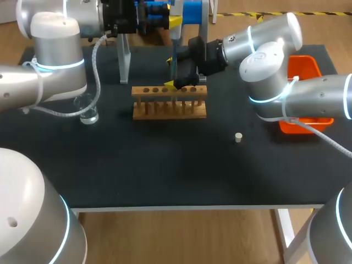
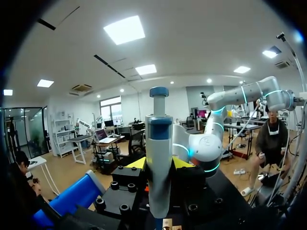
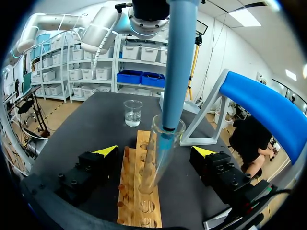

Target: Invert the test tube, pick up the pipette, mount the tip to pipette, aspirate from beaker and dispense into the tube, eject the tip, return the pipette, and cap with the stopper.

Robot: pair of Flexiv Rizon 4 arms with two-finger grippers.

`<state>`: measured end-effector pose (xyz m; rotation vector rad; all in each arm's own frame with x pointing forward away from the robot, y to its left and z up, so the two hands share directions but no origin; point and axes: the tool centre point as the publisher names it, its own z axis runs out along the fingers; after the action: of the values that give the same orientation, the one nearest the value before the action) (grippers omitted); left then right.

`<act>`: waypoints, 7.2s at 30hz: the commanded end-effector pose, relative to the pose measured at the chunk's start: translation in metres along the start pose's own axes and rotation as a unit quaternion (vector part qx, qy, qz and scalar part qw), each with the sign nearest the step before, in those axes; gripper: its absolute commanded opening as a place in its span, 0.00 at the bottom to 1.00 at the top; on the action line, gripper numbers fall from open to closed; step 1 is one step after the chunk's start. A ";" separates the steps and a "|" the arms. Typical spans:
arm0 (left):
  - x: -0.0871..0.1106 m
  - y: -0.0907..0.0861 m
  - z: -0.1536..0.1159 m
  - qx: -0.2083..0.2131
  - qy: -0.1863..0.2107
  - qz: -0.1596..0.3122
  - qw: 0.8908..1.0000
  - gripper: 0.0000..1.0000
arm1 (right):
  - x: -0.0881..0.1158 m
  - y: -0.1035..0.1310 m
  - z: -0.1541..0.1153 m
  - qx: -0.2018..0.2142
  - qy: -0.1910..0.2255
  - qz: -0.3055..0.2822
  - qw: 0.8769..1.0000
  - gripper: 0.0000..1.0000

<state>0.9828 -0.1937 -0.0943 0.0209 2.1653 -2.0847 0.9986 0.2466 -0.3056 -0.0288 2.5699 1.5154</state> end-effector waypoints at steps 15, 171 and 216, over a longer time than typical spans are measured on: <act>-0.001 0.002 0.000 0.001 -0.001 -0.007 1.000 0.00 | 0.000 0.000 -0.001 0.001 0.000 0.000 1.000 1.00; -0.002 0.003 -0.003 0.013 -0.011 -0.014 1.000 0.00 | -0.018 0.228 -0.204 -0.240 0.035 0.028 0.970 0.00; -0.002 0.003 -0.003 0.013 -0.011 -0.014 1.000 0.00 | -0.010 0.251 -0.161 -0.219 0.068 0.045 0.972 0.00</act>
<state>0.9846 -0.1905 -0.0964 -0.0327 2.1393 -2.1161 0.9619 0.2264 -0.0088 -0.0678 2.3019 2.1560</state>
